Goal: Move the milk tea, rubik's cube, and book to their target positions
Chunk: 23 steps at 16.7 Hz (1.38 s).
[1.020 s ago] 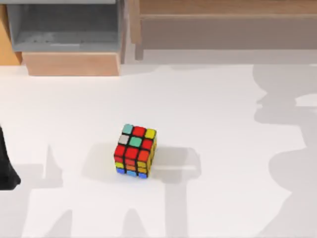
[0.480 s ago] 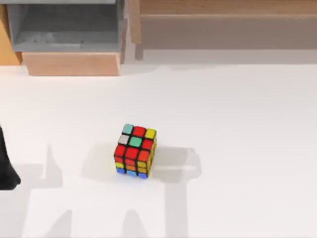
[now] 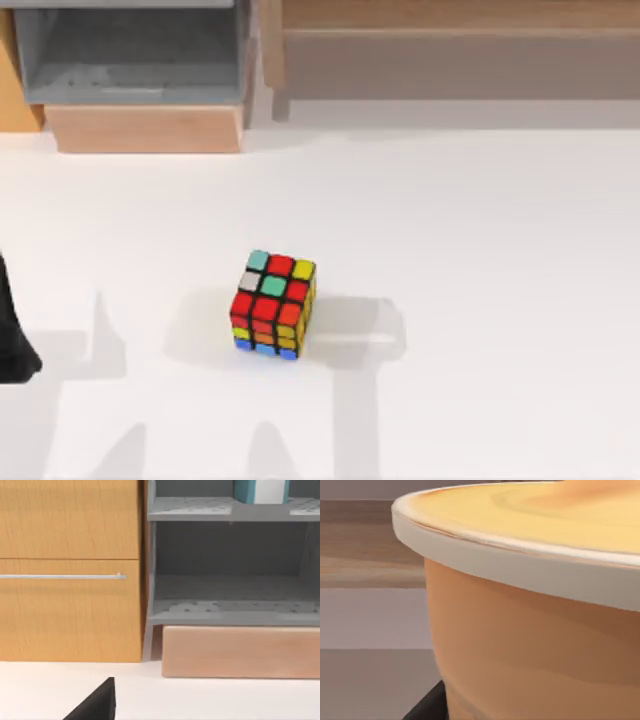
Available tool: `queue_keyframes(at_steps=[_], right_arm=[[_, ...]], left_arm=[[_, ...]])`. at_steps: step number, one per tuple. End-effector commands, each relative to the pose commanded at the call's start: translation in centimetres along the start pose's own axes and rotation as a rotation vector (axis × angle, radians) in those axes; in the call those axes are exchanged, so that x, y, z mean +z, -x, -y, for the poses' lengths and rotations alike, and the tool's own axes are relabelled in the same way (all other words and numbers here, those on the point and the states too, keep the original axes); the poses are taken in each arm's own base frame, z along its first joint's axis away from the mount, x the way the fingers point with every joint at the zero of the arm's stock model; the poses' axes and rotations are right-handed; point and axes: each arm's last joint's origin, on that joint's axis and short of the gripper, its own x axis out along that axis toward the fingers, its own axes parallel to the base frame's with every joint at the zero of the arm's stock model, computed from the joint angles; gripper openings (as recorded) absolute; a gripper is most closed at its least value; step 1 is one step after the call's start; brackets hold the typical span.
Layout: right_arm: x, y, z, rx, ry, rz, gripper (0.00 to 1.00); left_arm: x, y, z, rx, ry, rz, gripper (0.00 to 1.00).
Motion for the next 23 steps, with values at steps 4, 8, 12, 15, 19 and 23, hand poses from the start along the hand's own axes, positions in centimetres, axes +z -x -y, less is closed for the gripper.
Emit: queue_keyframes(at_steps=[4,8,12,15,19,23], right_arm=[[-1.4,0.0,0.1,-0.001,0.001,0.000,0.00],[-2.6,0.1,0.1,-0.003,0.005,0.002,0.00],[-2.6,0.1,0.1,-0.003,0.005,0.002,0.08],[-2.6,0.1,0.1,-0.003,0.005,0.002,0.30],[-2.6,0.1,0.1,-0.003,0.005,0.002,0.60],[-2.6,0.1,0.1,-0.003,0.005,0.002,0.90]], left_arm=[[0.0,0.0,0.0,0.000,0.000,0.000,1.00],[0.0,0.0,0.0,0.000,0.000,0.000,1.00],[0.0,0.0,0.0,0.000,0.000,0.000,1.00],[0.0,0.0,0.0,0.000,0.000,0.000,1.00],[0.0,0.0,0.0,0.000,0.000,0.000,1.00],[0.0,0.0,0.0,0.000,0.000,0.000,1.00]])
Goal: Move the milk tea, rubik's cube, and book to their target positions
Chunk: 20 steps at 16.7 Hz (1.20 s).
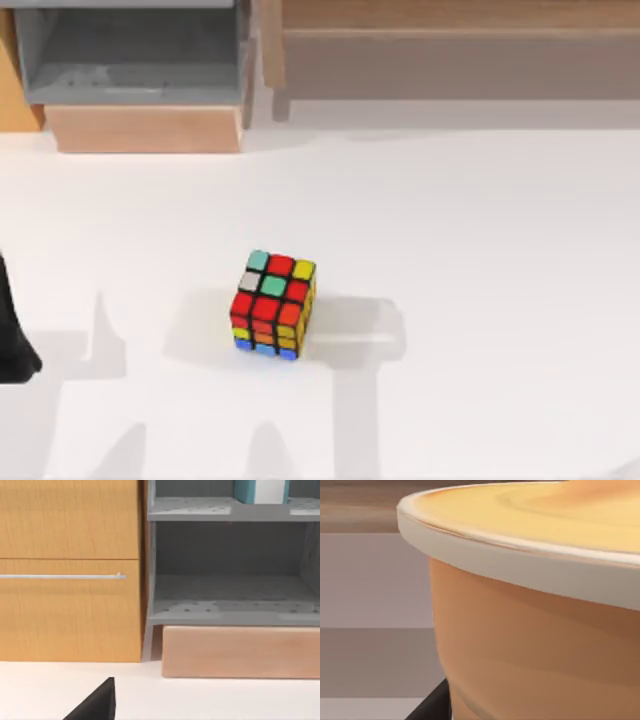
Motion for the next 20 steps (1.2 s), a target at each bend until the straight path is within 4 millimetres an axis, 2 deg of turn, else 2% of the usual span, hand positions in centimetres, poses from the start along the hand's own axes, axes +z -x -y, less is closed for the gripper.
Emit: queue_keyframes(at_steps=[1,2,11,16,20], right_arm=[[0.0,0.0,0.0,0.000,0.000,0.000,0.98],[0.0,0.0,0.0,0.000,0.000,0.000,1.00],[0.0,0.1,0.0,0.002,0.000,0.001,1.00],[0.0,2.8,0.0,0.002,0.000,-0.001,1.00],[-0.1,2.8,-0.1,0.005,-0.003,-0.003,1.00]], left_arm=[[0.0,0.0,0.0,0.000,0.000,0.000,1.00],[0.0,0.0,0.0,0.000,0.000,0.000,1.00],[0.0,0.0,0.0,0.000,0.000,0.000,1.00],[0.0,0.0,0.0,0.000,0.000,0.000,1.00],[0.0,0.0,0.0,0.000,0.000,0.000,1.00]])
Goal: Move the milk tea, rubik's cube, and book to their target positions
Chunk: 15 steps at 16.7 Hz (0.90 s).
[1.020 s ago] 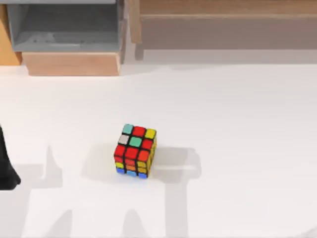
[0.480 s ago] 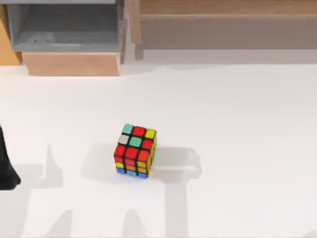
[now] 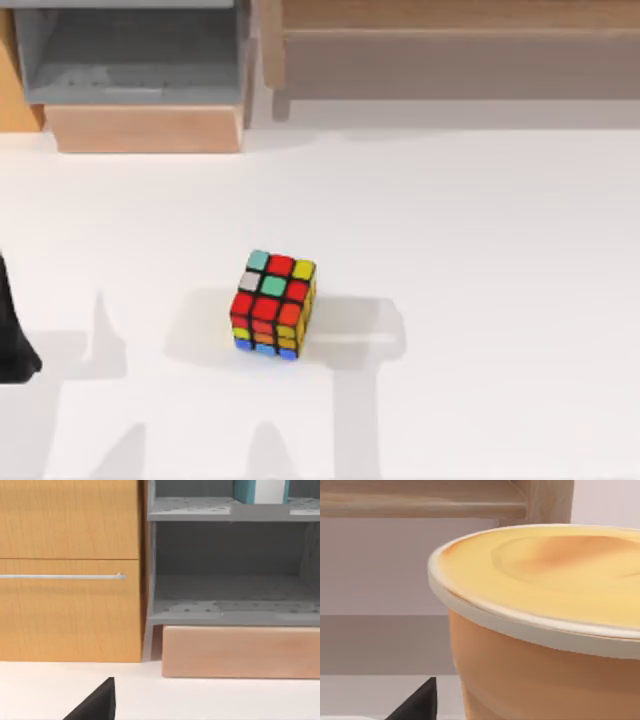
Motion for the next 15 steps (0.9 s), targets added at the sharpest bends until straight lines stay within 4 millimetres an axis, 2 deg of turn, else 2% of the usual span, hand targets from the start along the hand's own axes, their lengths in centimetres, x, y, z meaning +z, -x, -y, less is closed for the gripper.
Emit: queue_keyframes(at_steps=[3,7,11,13,15], right_arm=[[0.9,0.4,0.0,0.000,-0.005,-0.006,1.00],[4.5,1.6,0.1,0.000,0.006,0.005,1.00],[5.0,2.0,0.0,0.000,0.000,0.000,1.00],[5.0,1.8,0.0,0.004,0.003,0.003,1.00],[5.9,1.2,-0.1,0.013,0.007,0.015,1.00]], left_arm=[[0.0,0.0,0.0,0.000,0.000,0.000,1.00],[0.0,0.0,0.0,0.000,0.000,0.000,1.00],[0.0,0.0,0.0,0.000,0.000,0.000,1.00],[0.0,0.0,0.0,0.000,0.000,0.000,1.00],[0.0,0.0,0.0,0.000,0.000,0.000,1.00]])
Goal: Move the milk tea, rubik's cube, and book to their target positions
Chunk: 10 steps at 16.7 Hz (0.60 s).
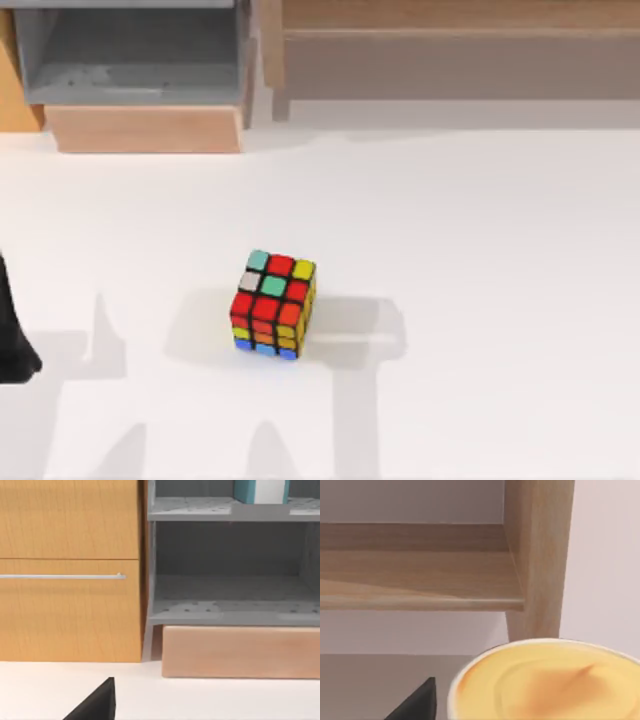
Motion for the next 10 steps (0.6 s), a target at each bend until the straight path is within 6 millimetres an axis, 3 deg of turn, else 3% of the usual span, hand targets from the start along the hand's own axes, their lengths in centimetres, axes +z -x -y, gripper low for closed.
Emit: queue_keyframes(at_steps=[2,5,8,10], right_arm=[[1.6,-1.6,-0.6,0.034,-0.015,0.009,1.00],[3.9,-5.7,-2.9,0.125,-0.096,-0.017,1.00],[6.2,-10.9,-7.2,0.233,-0.237,-0.102,1.00],[7.6,-14.3,-11.1,0.297,-0.348,-0.196,1.00]], left_arm=[[0.0,0.0,0.0,0.000,0.000,0.000,1.00],[0.0,0.0,0.0,0.000,0.000,0.000,1.00],[0.0,0.0,0.0,0.000,0.000,0.000,1.00],[0.0,0.0,0.0,0.000,0.000,0.000,1.00]])
